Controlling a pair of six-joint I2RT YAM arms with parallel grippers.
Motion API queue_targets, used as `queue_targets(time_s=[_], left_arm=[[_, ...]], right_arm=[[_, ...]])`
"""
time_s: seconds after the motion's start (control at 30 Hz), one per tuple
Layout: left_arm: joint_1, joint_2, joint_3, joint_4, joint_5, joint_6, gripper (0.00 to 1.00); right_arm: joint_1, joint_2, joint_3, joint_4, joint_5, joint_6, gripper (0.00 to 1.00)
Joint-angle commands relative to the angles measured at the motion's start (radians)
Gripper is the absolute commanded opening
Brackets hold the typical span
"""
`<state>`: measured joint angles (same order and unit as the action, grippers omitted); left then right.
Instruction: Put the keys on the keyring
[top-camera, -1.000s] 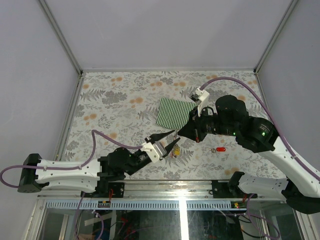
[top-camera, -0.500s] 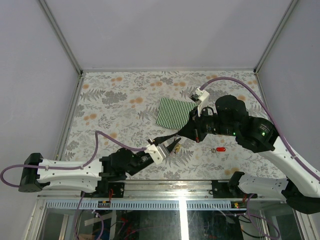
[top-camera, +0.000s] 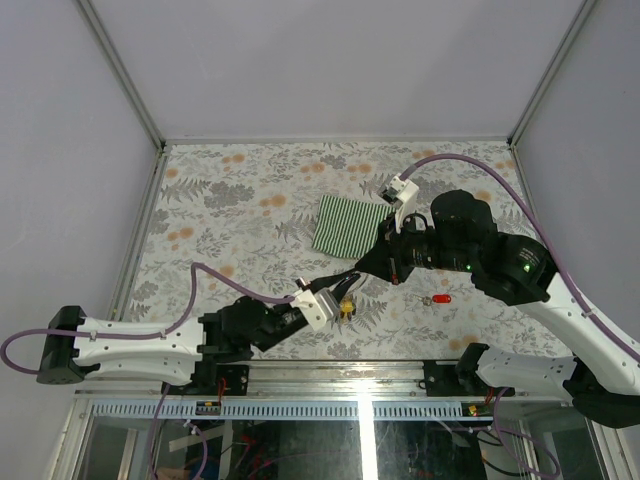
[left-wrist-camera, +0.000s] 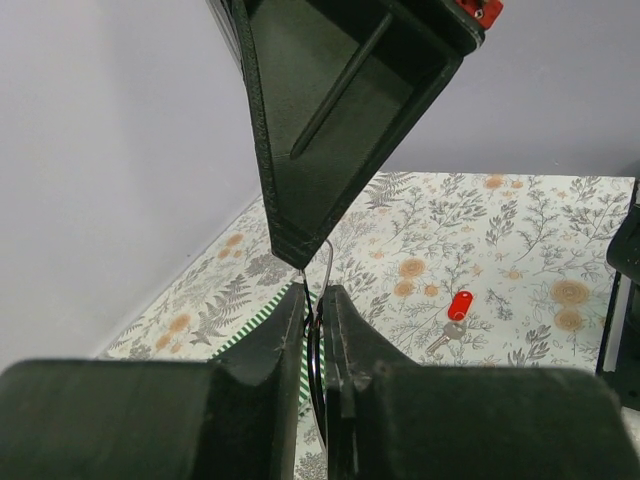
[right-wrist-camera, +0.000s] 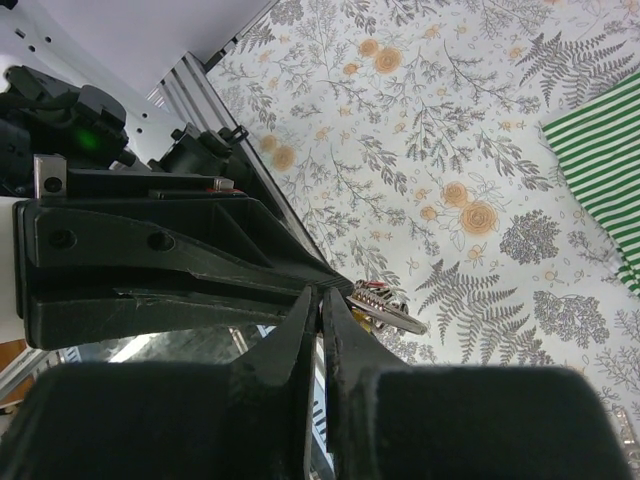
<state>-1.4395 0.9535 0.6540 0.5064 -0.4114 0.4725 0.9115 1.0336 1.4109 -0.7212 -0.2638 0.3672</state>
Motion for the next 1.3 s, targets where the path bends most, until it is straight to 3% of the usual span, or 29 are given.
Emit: queue_targets(time_s=[0.0, 0.07, 0.2, 0.6, 0.9, 1.27], left_arm=[[-0.002, -0.029, 0.023, 0.014, -0.037, -0.002, 0.00], [-0.001, -0.037, 0.021, 0.007, -0.038, 0.000, 0.00], [-0.002, -0.046, 0.023, -0.015, -0.057, 0.011, 0.00], [-0.001, -0.012, 0.084, -0.162, -0.112, 0.052, 0.00], [-0.002, -0.005, 0.106, -0.198, -0.088, 0.065, 0.00], [-0.003, -0.002, 0.114, -0.196, -0.053, 0.046, 0.00]], right_arm=[[0.002, -0.020, 0.057, 0.070, -0.008, 0.006, 0.11], [0.002, -0.027, 0.056, 0.073, 0.025, 0.001, 0.30], [0.002, -0.052, 0.047, 0.075, 0.108, -0.014, 0.43], [0.002, -0.075, 0.028, -0.027, 0.315, -0.030, 0.47], [0.002, -0.002, 0.000, -0.006, 0.003, -0.030, 0.48], [0.002, 0.021, -0.025, 0.013, 0.011, -0.027, 0.45]])
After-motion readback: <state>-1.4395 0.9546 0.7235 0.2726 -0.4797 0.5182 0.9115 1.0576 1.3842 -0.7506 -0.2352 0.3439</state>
